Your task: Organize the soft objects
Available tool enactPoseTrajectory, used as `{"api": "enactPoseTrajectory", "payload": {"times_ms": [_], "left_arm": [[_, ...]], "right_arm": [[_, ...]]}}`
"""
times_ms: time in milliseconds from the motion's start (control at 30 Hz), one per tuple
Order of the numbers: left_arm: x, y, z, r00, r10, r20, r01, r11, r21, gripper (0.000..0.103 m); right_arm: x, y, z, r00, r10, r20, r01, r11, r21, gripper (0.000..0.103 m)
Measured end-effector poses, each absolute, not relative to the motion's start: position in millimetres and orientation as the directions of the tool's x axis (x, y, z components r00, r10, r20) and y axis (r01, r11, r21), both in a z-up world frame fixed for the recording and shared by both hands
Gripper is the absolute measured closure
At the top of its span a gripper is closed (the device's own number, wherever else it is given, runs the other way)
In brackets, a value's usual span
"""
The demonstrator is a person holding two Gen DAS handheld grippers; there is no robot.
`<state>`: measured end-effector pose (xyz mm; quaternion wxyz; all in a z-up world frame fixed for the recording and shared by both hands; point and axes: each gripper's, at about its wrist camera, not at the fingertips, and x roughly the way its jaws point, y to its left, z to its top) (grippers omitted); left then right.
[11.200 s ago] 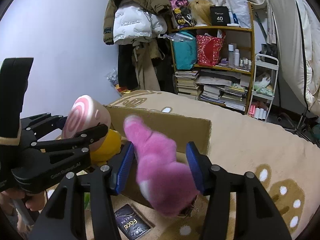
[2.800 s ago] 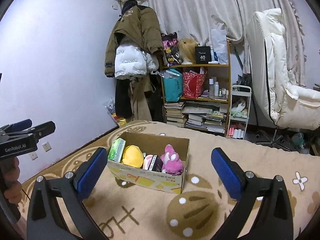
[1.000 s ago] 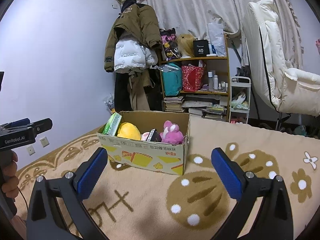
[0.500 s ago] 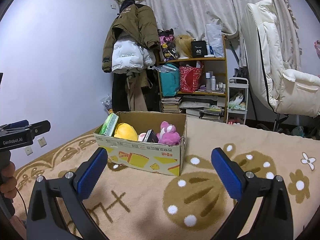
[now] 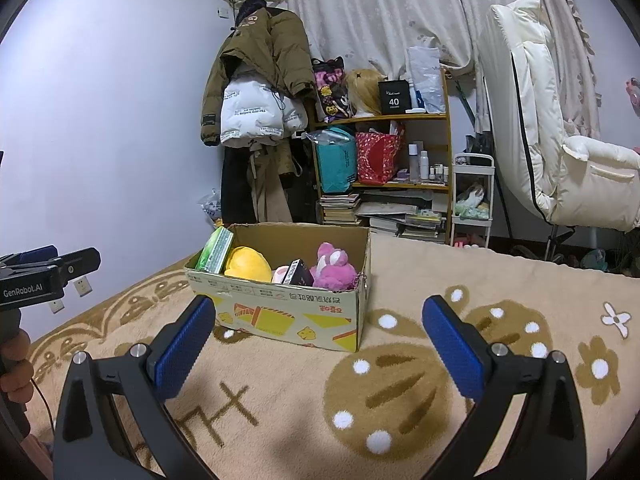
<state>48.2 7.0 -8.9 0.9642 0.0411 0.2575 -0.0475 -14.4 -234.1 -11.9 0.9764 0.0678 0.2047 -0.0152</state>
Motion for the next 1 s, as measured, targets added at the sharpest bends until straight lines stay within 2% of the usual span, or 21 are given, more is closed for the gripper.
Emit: {"api": "enactPoseTrajectory", "payload": {"times_ms": [1000], "left_arm": [[46.0, -1.7, -12.4, 0.857, -0.1, -0.505, 0.154, 0.986, 0.066, 0.0]], "right_arm": [[-16.5, -239.5, -11.0, 0.915, -0.004, -0.403, 0.06, 0.99, 0.128, 0.0]]}}
